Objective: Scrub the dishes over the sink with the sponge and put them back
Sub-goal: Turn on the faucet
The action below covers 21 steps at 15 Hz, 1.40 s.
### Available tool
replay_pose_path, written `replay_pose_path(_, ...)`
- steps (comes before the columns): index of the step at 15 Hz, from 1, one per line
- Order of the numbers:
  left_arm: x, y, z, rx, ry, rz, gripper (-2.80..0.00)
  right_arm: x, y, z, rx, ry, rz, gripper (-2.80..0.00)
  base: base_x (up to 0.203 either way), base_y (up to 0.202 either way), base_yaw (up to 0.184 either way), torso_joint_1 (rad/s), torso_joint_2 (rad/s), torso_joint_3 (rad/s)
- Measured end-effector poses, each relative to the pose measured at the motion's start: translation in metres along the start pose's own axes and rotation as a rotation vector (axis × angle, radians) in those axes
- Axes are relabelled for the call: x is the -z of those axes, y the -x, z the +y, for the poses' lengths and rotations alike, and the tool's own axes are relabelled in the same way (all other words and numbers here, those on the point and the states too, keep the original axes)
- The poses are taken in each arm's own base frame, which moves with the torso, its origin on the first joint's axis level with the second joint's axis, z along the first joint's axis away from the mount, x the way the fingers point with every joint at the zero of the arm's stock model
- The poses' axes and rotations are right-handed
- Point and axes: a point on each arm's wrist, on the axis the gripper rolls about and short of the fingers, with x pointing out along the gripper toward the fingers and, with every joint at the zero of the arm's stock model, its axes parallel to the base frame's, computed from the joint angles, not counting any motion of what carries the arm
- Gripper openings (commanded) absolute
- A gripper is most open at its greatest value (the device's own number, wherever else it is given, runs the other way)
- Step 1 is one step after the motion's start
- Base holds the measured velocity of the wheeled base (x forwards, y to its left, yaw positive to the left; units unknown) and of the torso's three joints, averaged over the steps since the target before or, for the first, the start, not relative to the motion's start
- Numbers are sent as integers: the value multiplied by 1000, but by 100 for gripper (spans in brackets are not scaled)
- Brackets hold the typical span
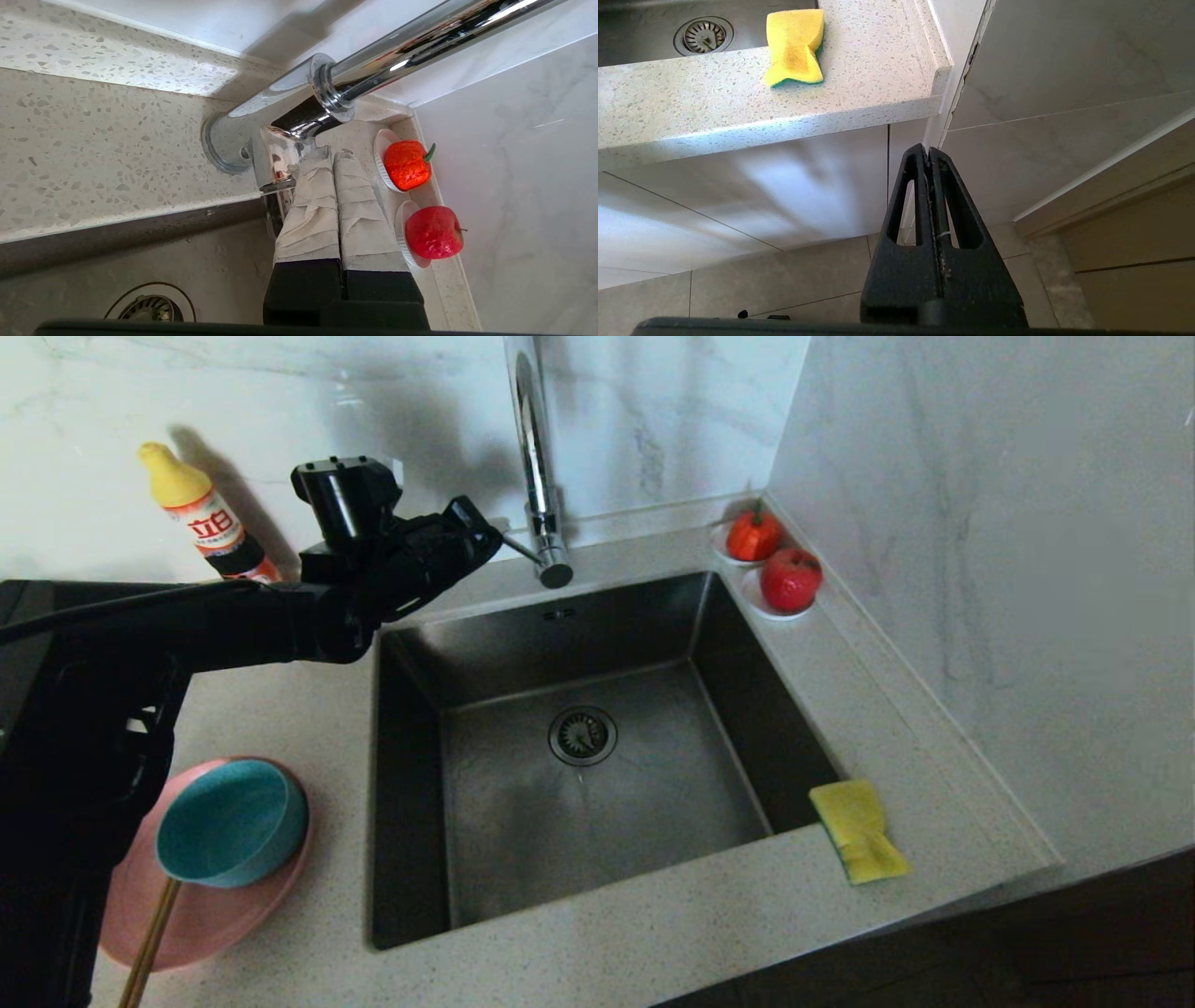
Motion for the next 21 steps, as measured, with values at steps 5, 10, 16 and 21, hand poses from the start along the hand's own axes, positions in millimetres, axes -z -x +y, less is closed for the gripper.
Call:
replay_pose_path(5, -3, 1, -3, 27, -6, -8, -280, 0, 0, 0, 0, 0, 1, -280, 0, 0, 0, 0, 0, 0)
replay_pose_path(10, 1, -1, -1, 14, -7, -8, -280, 0, 0, 0, 0, 0, 0, -280, 0, 0, 0, 0, 0, 0)
replay_pose_path(16, 5, -2, 1, 12, -7, 1, -280, 0, 0, 0, 0, 0, 0, -280, 0, 0, 0, 0, 0, 0)
replay_pose_path(21, 14, 0, -2, 11, -5, 21, -280, 0, 0, 0, 0, 0, 2, -280, 0, 0, 0, 0, 0, 0)
